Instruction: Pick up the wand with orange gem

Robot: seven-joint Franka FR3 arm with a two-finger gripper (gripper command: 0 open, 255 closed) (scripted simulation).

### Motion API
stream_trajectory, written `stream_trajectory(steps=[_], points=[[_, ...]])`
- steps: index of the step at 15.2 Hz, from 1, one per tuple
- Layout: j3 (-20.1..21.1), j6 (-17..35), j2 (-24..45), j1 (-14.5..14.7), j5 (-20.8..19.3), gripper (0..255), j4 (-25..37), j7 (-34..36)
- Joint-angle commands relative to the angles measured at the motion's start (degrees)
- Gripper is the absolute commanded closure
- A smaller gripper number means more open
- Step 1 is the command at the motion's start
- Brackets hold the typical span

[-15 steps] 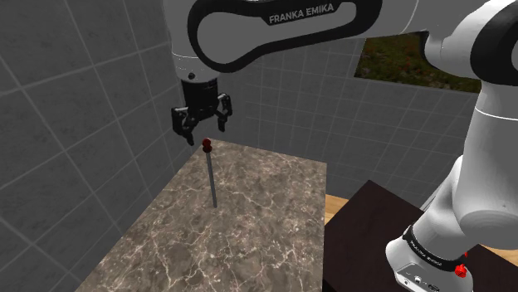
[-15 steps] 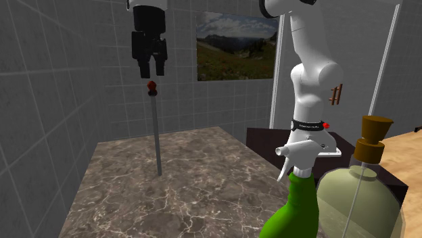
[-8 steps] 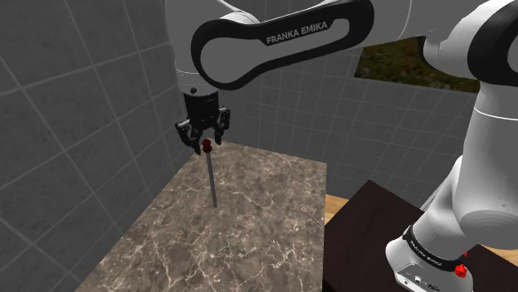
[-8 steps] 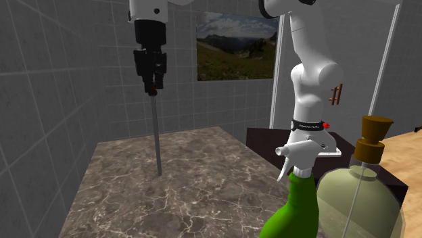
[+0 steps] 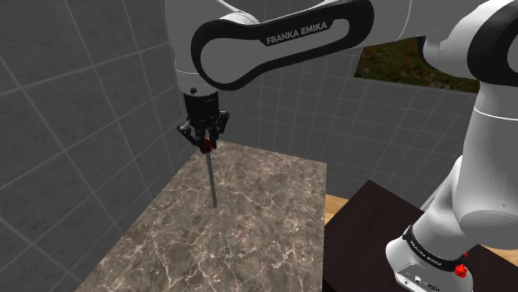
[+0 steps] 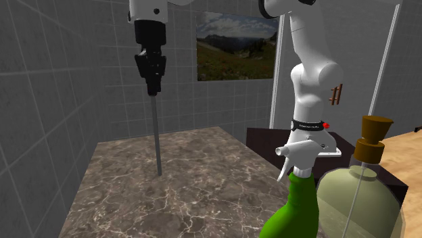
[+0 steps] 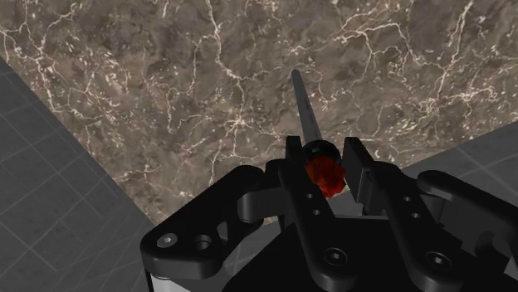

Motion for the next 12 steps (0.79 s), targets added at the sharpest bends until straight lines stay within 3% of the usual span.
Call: stream_trajectory(steps=[1, 12], points=[[0.00, -0.08, -0.04, -0.02, 0.02, 255, 0.00, -0.02], [0.29, -8.46, -0.22, 0.57, 0.34, 255, 8.27, -0.57]])
